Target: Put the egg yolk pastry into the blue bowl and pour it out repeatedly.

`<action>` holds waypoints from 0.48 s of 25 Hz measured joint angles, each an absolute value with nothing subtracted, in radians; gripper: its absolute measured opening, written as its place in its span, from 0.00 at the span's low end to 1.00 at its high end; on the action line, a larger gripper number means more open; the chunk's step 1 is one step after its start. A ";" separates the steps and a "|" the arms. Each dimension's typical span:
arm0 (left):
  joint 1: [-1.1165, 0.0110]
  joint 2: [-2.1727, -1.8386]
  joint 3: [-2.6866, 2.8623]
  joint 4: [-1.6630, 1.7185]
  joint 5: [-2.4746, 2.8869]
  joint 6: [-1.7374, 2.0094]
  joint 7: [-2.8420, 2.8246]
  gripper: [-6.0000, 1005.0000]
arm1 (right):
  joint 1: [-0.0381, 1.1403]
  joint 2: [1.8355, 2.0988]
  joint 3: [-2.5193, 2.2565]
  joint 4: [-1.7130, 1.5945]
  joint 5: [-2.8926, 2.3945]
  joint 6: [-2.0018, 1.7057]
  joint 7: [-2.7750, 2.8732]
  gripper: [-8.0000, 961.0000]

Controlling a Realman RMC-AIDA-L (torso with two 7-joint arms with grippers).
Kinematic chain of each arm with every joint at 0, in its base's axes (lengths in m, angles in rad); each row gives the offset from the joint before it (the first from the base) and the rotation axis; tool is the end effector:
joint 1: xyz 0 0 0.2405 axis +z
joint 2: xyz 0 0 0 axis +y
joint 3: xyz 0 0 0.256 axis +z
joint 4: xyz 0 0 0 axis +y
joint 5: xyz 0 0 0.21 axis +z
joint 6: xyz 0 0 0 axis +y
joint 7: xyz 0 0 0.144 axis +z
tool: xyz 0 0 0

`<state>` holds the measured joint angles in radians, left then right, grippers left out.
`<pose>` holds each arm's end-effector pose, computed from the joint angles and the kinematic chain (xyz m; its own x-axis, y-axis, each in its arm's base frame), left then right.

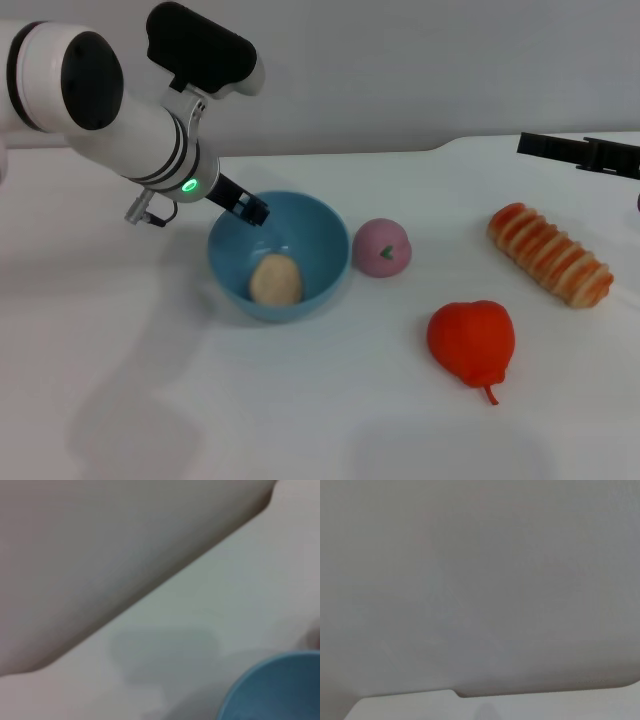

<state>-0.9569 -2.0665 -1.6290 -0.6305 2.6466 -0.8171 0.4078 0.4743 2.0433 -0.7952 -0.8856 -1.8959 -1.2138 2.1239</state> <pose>-0.1818 0.4489 -0.0640 0.7584 0.6503 -0.0429 0.4691 -0.5904 -0.6567 0.2744 0.3814 0.0612 0.3829 -0.6256 -0.6797 -0.9050 -0.4016 -0.1402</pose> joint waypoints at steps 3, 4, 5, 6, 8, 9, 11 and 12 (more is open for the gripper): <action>-0.946 -2.066 -1.629 -0.652 2.648 -0.801 0.405 0.35 | 0.471 2.044 -0.788 -0.885 -1.896 -1.211 2.114 0.55; -0.940 -2.065 -1.629 -0.667 2.648 -0.796 0.405 0.36 | 0.469 2.044 -0.785 -0.885 -1.896 -1.211 2.112 0.55; -0.929 -2.065 -1.629 -0.687 2.649 -0.790 0.405 0.37 | 0.468 2.045 -0.779 -0.885 -1.896 -1.210 2.108 0.55; -0.918 -2.064 -1.629 -0.707 2.649 -0.782 0.405 0.38 | 0.467 2.045 -0.775 -0.885 -1.896 -1.210 2.106 0.55; -0.907 -2.062 -1.632 -0.727 2.650 -0.772 0.405 0.38 | 0.466 2.046 -0.768 -0.885 -1.896 -1.209 2.099 0.55; -0.903 -2.062 -1.633 -0.733 2.650 -0.769 0.405 0.38 | 0.465 2.047 -0.763 -0.885 -1.896 -1.209 2.095 0.55; -0.899 -2.060 -1.636 -0.739 2.650 -0.759 0.405 0.38 | 0.465 2.048 -0.754 -0.885 -1.896 -1.209 2.086 0.55; -0.895 -2.059 -1.637 -0.743 2.650 -0.747 0.405 0.38 | 0.465 2.048 -0.751 -0.885 -1.896 -1.209 2.078 0.55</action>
<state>-0.8951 -2.0589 -1.6368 -0.7431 2.6503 -0.7473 0.4049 0.4649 2.0484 -0.7513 -0.8850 -1.8960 -1.2088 2.0785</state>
